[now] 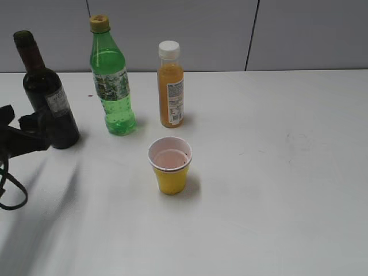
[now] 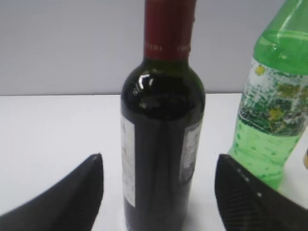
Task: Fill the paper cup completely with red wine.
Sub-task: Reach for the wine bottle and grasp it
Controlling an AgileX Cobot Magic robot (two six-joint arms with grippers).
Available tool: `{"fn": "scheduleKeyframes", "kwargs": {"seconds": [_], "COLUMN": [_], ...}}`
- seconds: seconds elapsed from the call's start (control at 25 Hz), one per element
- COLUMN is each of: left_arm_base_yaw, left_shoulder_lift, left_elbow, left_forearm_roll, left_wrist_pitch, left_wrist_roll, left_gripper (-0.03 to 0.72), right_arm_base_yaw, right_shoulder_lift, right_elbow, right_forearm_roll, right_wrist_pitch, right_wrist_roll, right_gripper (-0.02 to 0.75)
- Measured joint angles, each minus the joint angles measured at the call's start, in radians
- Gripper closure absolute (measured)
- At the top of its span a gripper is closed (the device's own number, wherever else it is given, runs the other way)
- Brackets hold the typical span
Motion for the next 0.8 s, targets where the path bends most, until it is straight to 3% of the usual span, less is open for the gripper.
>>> {"fn": "scheduleKeyframes", "kwargs": {"seconds": [0.2,0.48,0.8], "left_arm_base_yaw": [0.000,-0.001,-0.001], "left_shoulder_lift": [0.115,0.151,0.167], "left_elbow": [-0.016,-0.034,-0.150], "left_forearm_roll": [0.133,0.041,0.005], "left_wrist_pitch": [-0.027,-0.030,-0.034], "left_wrist_roll": [-0.020,-0.063,-0.074], "left_gripper": [0.034,-0.004,-0.004], "right_arm_base_yaw": [0.000,0.000,0.000], "right_shoulder_lift": [0.000,0.000,0.000], "right_elbow": [0.000,0.000,0.000], "right_forearm_roll": [0.000,-0.001,-0.002], "right_wrist_pitch": [0.000,0.000,0.000], "right_wrist_roll": [0.000,0.000,0.000], "right_gripper": [0.148,0.148,0.148]}}
